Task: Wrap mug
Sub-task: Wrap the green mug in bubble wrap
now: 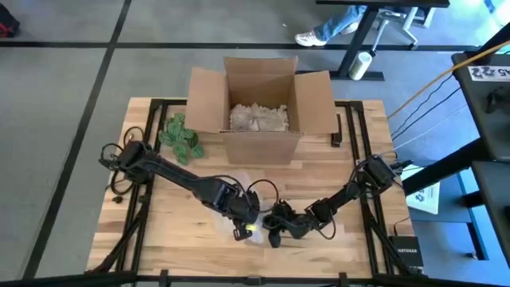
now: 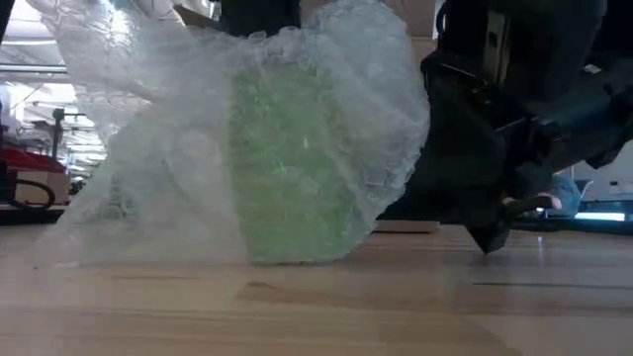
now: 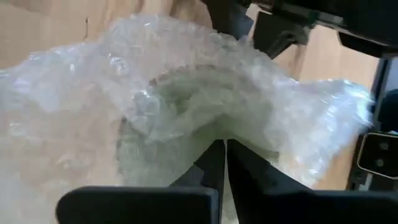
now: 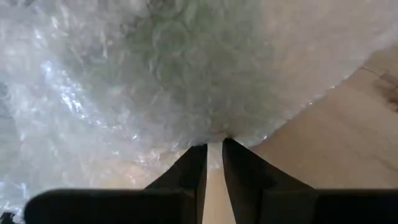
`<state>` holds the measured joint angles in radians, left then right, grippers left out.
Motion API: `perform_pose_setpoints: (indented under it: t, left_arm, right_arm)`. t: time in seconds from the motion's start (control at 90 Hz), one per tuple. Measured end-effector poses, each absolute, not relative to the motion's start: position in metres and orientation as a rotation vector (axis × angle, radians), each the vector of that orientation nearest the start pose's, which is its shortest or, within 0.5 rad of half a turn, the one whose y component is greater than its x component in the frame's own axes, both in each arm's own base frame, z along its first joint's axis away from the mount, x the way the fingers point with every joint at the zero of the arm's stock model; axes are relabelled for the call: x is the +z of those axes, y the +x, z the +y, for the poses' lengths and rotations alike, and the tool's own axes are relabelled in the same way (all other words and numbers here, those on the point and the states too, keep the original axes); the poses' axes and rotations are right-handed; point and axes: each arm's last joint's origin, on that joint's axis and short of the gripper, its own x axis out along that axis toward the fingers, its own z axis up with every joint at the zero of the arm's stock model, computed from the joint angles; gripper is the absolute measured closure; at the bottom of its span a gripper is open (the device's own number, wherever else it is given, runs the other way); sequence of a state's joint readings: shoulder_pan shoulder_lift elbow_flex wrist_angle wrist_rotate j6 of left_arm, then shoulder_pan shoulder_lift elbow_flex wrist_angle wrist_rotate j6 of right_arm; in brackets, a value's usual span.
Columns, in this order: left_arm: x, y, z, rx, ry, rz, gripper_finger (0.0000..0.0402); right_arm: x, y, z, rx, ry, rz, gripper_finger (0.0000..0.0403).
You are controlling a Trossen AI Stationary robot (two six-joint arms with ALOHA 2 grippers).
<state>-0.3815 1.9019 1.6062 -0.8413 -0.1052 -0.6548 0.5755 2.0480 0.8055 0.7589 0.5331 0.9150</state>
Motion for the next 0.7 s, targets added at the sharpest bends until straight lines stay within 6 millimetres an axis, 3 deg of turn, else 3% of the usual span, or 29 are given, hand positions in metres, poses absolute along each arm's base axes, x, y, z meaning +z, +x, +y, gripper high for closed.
perform_pose_setpoints:
  t: [0.189, 0.456, 0.7]
  left_arm:
    - [0.271, 0.351, -0.152, 0.174, -0.228, 1.089, 0.0402]
    - [0.313, 0.303, -0.161, 0.364, -0.111, 0.935, 0.0402]
    - [0.325, 0.254, -0.164, 0.576, -0.049, 0.931, 0.0402]
  right_arm:
    - [0.082, 0.309, 0.183, -0.143, 0.647, 0.395, 0.0366]
    - [0.082, 0.309, 0.183, -0.138, 0.648, 0.398, 0.0366]
    - [0.082, 0.309, 0.183, -0.135, 0.648, 0.401, 0.0366]
